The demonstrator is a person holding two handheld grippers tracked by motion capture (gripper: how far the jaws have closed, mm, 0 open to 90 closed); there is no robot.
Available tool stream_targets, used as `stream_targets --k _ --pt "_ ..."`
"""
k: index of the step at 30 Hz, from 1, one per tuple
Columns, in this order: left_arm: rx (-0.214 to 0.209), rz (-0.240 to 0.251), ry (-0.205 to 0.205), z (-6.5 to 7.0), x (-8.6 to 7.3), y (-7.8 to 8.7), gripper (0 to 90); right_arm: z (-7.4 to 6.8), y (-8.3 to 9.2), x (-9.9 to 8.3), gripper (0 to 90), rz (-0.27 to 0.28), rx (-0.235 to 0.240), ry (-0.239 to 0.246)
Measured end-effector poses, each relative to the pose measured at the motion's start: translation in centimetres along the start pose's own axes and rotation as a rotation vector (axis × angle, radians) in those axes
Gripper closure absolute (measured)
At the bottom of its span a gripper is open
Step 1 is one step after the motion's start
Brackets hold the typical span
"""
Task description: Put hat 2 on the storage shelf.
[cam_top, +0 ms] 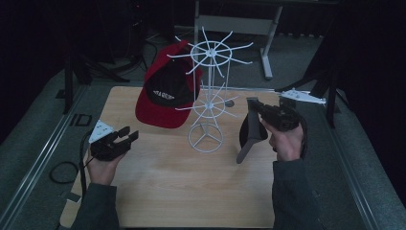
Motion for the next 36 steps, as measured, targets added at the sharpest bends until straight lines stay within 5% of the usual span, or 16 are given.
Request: stream_targets --k 36 --pt "0.001 0.000 -0.001 0.0 0.0 0.1 57.7 -1.6 0.6 3.6 89.7 0.089 0.087 -0.058"
Point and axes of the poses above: each handheld gripper's, and its own axes: y roughly backward along the jaws, x roughly out of its top, z roughly to its right, the point moved 7 cm from there along -y, roughly forward along the jaws, and after that the axes turned 5 degrees about z, right-handed, at the moved point
